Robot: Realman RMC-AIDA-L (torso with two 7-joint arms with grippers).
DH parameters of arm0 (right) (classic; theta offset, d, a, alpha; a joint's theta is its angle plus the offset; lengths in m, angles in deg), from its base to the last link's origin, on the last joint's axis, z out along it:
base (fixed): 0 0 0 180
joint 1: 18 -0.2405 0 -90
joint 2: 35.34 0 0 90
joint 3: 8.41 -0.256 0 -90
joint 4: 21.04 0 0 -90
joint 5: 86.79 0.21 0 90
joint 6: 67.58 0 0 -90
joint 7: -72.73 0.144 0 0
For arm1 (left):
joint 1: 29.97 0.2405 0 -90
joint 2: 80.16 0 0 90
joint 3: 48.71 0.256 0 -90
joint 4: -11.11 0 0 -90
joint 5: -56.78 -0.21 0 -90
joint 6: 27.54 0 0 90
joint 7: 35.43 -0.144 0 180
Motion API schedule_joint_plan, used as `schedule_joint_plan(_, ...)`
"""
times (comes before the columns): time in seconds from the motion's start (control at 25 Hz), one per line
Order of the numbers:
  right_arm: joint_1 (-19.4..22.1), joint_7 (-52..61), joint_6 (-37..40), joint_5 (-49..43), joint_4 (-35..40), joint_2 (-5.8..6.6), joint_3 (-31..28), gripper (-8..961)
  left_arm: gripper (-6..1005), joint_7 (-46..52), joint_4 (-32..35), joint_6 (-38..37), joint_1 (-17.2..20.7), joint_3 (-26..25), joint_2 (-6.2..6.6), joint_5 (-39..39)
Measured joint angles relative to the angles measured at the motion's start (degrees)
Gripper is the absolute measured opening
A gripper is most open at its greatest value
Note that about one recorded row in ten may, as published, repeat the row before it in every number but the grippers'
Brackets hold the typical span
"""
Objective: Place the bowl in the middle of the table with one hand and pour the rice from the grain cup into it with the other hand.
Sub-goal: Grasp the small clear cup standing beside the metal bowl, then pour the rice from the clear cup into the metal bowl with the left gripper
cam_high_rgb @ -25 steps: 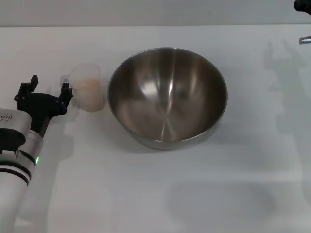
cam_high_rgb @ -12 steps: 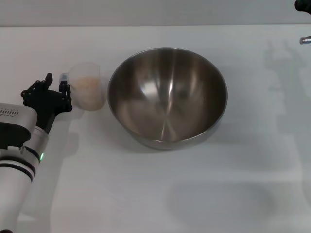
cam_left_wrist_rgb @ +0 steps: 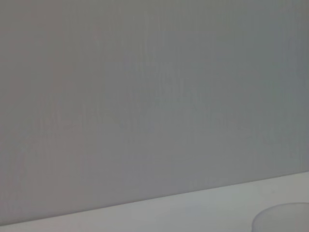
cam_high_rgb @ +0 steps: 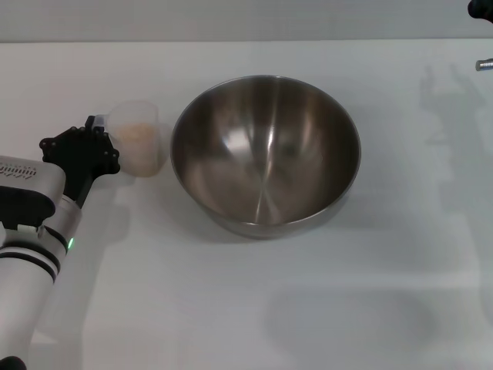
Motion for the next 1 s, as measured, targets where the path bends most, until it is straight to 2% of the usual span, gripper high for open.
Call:
schedule_joint_plan(0.12, 0.00, 0.00, 0.00, 0.00, 0.04, 0.00, -0.09, 374, 32, -0.34, 0.13, -1.00, -0.33, 0.18, 0.00, -0.37)
schedule_joint_plan(0.24, -0.01, 0.00, -0.01, 0.00, 0.25, 0.00, -0.40, 374, 32, -2.62, 0.03, -6.47, -0.52, -0.01, 0.03, -2.59)
schedule_joint_plan(0.28, -0.08, 0.00, -0.02, 0.00, 0.46, 0.00, -0.49, 374, 32, -6.48, -0.34, -10.70, -0.88, -0.28, 0.09, -3.84)
schedule_joint_plan(0.36, -0.19, 0.00, -0.02, 0.00, 0.62, 0.00, -0.54, 374, 31, -9.05, -0.56, -12.64, -1.19, -0.31, 0.12, -4.24)
schedule_joint_plan(0.6, -0.62, 0.01, 0.00, 0.02, 1.25, 0.00, -0.62, 374, 31, -30.55, -2.22, -21.28, -2.25, 0.22, 0.09, -11.51)
schedule_joint_plan(0.68, -0.88, 0.01, 0.00, 0.13, 1.37, 0.04, -0.69, 374, 31, -38.23, -2.82, -21.58, -2.29, 0.76, 0.05, -14.90)
schedule_joint_plan(0.72, -0.88, 0.01, 0.00, 0.13, 1.37, 0.04, -0.69, 374, 31, -38.23, -2.82, -21.58, -2.29, 0.76, 0.05, -14.90)
schedule_joint_plan(0.76, -0.93, 0.01, 0.00, 0.13, 1.40, 0.05, -0.70, 374, 32, -47.43, -3.37, -21.53, -2.36, 2.01, 0.02, -18.14)
schedule_joint_plan(1.0, -1.38, 0.01, 0.00, 0.01, 1.52, 0.08, -0.71, 374, 32, -68.32, -4.89, -19.44, -2.88, 5.53, 0.00, -21.07)
